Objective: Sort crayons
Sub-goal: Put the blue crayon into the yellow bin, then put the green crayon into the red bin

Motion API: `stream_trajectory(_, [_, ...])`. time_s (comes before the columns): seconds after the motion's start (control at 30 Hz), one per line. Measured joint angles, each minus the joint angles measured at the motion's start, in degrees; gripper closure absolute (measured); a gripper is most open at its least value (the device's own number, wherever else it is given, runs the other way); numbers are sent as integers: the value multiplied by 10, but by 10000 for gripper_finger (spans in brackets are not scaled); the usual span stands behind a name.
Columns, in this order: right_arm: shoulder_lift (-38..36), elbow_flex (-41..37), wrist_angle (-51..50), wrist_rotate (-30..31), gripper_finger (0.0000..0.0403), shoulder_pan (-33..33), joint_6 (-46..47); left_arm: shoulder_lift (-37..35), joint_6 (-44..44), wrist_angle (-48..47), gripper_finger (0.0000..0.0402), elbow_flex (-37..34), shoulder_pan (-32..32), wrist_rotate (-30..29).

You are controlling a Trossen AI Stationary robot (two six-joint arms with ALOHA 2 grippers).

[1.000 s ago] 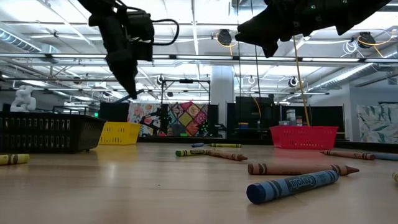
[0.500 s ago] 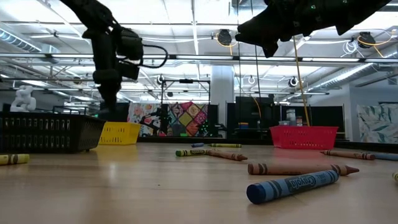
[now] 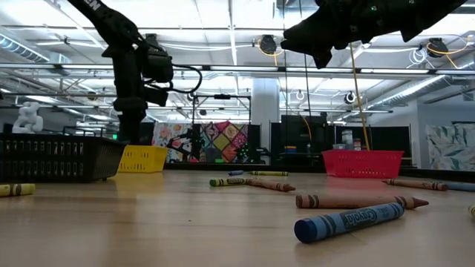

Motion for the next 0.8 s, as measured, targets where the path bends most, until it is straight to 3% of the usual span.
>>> stream_trajectory(0.27, [0,0,0,0,293,0,0,0,-28,-11,328,0,0,-40])
stream_trajectory(0.43, [0,0,0,0,293,0,0,0,-49,-65,327,0,-5,-43])
stream_trajectory(0.8, [0,0,-6,0,293,0,0,-28,-108,-154,327,0,-87,-43])
